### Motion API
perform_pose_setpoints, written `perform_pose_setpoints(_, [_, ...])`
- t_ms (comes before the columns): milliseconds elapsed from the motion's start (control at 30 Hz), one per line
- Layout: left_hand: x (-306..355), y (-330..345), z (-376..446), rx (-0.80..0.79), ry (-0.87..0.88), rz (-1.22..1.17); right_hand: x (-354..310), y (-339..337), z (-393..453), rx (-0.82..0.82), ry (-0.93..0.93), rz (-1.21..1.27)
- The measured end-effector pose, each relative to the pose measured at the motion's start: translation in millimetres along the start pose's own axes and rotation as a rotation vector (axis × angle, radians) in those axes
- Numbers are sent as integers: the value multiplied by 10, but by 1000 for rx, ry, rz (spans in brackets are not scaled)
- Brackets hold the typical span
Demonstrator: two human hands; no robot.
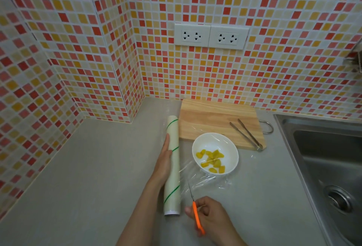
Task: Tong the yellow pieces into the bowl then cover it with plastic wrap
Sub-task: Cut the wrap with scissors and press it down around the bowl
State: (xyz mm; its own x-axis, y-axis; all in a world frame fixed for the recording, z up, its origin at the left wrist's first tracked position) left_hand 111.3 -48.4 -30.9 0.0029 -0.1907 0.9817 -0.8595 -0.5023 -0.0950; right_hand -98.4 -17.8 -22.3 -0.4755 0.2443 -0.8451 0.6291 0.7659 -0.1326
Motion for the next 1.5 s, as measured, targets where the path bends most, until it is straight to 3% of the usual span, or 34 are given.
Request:
perform_pose_setpoints(1033, [-78, -31, 35, 6, 8, -60, -491, 114, 303, -3, -26, 170])
perform_pose_setpoints(1500, [-45, -30, -38, 10, 8, -126, -702, 50, 513, 74, -25, 179])
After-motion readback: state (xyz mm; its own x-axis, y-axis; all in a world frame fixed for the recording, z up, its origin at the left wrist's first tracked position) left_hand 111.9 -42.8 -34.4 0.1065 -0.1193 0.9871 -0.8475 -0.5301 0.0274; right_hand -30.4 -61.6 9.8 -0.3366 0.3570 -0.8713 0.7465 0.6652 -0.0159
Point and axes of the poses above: each hand's wrist, its own z-axis towards the middle knuckle, its own y-axis out of the palm, x = y × z, the point moved 9 cm from there along z, towards the middle knuckle, and after that the axes turned 6 degrees about -x, right-handed, at the moved point
